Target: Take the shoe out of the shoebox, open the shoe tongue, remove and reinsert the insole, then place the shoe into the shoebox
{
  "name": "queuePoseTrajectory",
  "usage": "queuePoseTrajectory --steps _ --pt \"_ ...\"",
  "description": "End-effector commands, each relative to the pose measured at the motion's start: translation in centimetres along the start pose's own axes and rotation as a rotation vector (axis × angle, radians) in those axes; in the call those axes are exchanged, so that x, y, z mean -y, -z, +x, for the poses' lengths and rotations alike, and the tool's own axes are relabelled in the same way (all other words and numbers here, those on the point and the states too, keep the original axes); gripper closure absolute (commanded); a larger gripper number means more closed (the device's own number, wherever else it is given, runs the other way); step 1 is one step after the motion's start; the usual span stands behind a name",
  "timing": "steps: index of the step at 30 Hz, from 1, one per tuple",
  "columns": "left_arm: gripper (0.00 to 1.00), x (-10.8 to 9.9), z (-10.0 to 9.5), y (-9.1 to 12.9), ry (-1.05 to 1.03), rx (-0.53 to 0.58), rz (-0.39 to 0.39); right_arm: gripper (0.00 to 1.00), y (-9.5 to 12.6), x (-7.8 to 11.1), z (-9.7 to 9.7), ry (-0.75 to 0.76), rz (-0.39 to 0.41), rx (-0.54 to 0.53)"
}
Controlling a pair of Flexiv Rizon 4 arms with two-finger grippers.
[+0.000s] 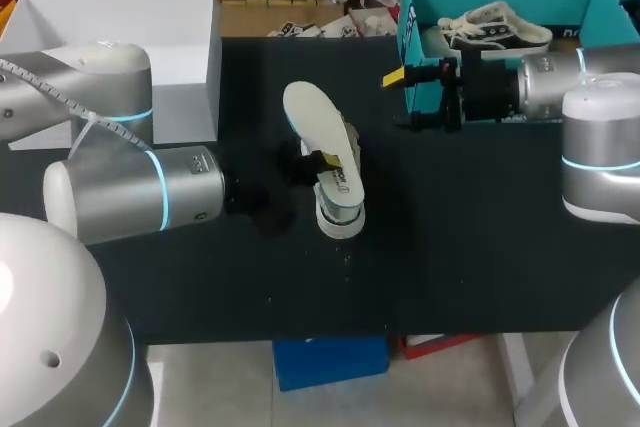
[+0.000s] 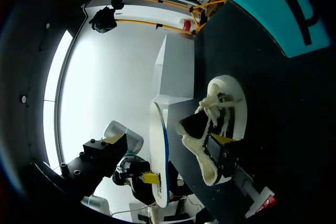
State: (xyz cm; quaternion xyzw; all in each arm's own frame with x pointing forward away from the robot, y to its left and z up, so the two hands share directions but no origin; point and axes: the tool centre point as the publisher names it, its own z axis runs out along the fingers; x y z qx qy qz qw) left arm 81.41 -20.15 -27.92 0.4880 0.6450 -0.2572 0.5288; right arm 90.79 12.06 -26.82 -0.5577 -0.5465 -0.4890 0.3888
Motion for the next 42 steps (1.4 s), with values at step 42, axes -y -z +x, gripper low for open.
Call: queuePoseTrajectory --steps 42 --pt "1.00 0.1 -0.3 -0.6 -0.122 0.369 0.050 0.00 -0.2 0.1 0.0 -0.001 -0.004 0.001"
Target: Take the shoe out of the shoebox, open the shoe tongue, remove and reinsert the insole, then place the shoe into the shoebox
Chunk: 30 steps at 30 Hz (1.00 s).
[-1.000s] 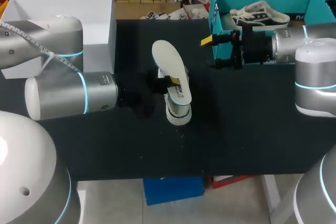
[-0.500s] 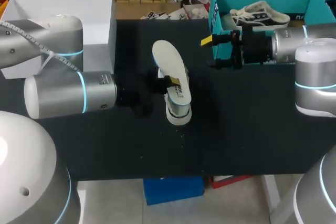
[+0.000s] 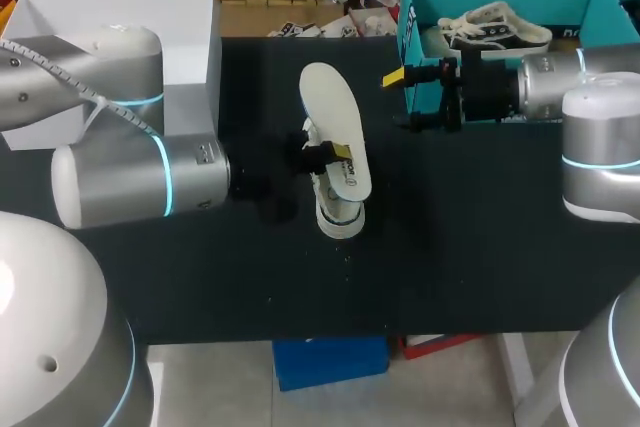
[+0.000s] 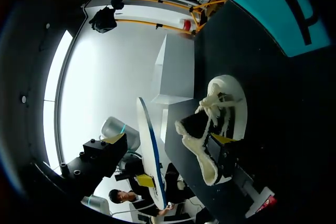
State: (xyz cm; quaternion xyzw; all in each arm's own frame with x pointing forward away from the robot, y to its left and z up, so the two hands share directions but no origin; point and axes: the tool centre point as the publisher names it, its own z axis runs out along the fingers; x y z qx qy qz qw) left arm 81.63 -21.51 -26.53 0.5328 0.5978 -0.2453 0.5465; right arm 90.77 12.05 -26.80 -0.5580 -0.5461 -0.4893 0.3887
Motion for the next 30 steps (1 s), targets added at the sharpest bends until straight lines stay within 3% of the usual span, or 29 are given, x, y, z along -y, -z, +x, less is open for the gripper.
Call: queuePoseTrajectory --steps 1,13,30 --pt "1.00 0.1 1.7 0.4 0.000 0.339 -0.017 0.00 -0.2 0.0 -0.1 0.000 -0.003 0.001" --pt "1.00 -0.8 3.7 0.7 0.005 0.398 -0.050 0.00 -0.2 0.0 -0.1 0.000 -0.003 0.001" --pt "1.00 -2.6 2.4 -0.9 -0.030 0.408 -0.063 0.00 -0.2 0.0 -0.1 0.000 -0.003 0.001"
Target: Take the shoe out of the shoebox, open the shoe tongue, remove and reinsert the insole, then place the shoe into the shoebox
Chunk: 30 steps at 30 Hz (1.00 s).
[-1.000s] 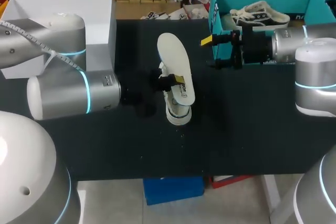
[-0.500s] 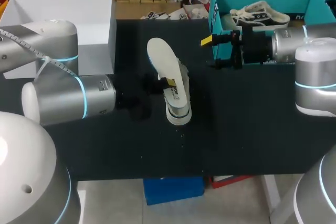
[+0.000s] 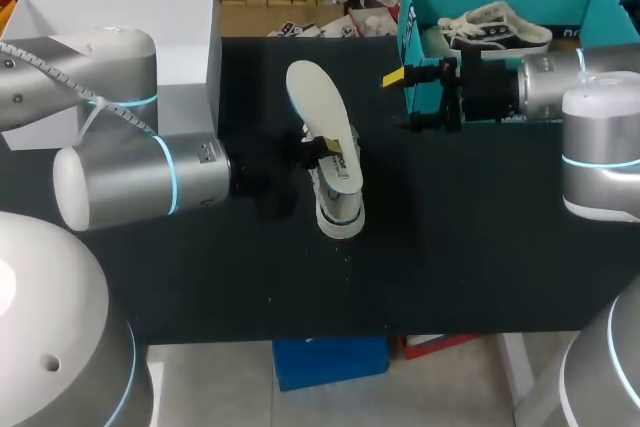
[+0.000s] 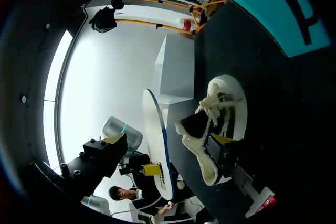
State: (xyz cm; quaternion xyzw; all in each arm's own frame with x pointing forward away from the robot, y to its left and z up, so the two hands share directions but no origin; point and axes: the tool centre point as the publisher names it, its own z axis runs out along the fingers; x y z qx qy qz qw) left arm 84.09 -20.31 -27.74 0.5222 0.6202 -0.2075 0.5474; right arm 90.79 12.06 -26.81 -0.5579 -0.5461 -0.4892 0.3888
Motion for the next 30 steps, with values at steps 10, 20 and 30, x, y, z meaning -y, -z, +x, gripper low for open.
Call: queuePoseTrajectory --steps 10,20,30 --pt "1.00 -0.8 -0.6 -1.7 -0.012 0.517 -0.015 0.00 -0.2 0.1 0.0 0.000 -0.004 0.001" --pt "1.00 -1.1 -1.1 -2.3 -0.012 0.533 -0.020 0.00 -0.5 0.5 -0.3 -0.002 0.000 -0.033" --pt "1.00 -1.1 -1.1 -2.3 -0.012 0.533 -0.020 0.00 -2.0 2.0 -1.0 -0.013 0.010 -0.085"
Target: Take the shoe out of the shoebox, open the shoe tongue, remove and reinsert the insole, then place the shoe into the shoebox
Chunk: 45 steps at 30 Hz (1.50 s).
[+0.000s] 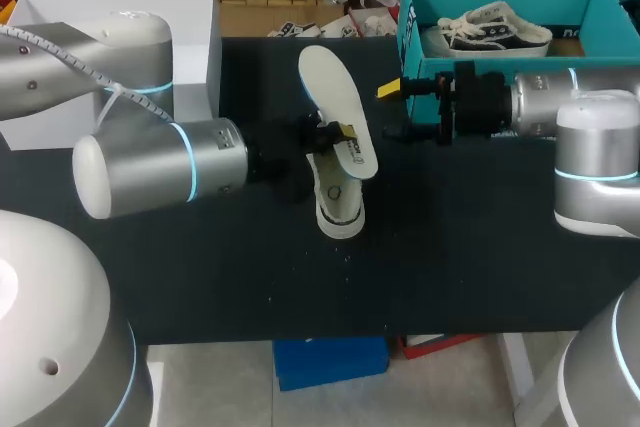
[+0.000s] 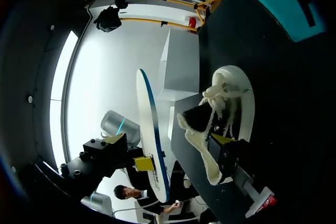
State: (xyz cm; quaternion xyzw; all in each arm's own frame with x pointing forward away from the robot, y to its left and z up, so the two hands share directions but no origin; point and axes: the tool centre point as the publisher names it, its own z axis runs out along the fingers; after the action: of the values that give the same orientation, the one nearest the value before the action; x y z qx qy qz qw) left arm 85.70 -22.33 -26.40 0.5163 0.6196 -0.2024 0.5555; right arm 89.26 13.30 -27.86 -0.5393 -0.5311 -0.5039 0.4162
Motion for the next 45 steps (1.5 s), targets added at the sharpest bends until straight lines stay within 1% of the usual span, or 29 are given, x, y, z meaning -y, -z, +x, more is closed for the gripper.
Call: queuePoseTrajectory --steps 1,12,20,21,22,23,40,41,42,45 --pt "1.00 0.0 0.7 -0.3 -0.004 0.525 0.000 0.00 -0.9 0.3 -0.4 -0.001 -0.003 -0.011" --pt "1.00 0.0 0.7 -0.3 -0.004 0.525 0.000 0.00 -2.8 1.0 0.7 0.014 0.025 -0.005" --pt "1.00 0.0 0.7 -0.3 -0.004 0.525 0.000 0.00 -4.1 1.5 0.7 0.010 0.036 -0.010" --pt "1.00 0.0 0.7 -0.3 -0.004 0.525 0.000 0.25 -4.2 1.5 0.6 0.007 0.037 -0.010" --pt "1.00 0.0 0.7 -0.3 -0.004 0.525 0.000 0.65 -4.3 1.6 0.5 -0.001 0.042 -0.004" --pt "1.00 0.0 0.7 -0.3 -0.004 0.525 0.000 1.00 -4.4 1.6 0.4 -0.005 0.048 0.004" --pt "1.00 0.1 0.7 -0.3 -0.001 0.513 0.009 1.00 -4.4 1.6 0.4 -0.005 0.048 0.004" --pt "0.51 0.2 0.7 -0.3 0.014 0.503 0.008 1.00 -4.4 1.6 0.4 -0.005 0.048 0.004" --pt "0.00 0.3 0.6 -0.2 0.018 0.505 0.006 1.00 -4.4 1.6 0.4 -0.005 0.048 0.004" --pt "0.00 0.4 0.6 0.1 0.016 0.505 0.008 1.00 -4.4 1.6 0.4 -0.005 0.048 0.004"
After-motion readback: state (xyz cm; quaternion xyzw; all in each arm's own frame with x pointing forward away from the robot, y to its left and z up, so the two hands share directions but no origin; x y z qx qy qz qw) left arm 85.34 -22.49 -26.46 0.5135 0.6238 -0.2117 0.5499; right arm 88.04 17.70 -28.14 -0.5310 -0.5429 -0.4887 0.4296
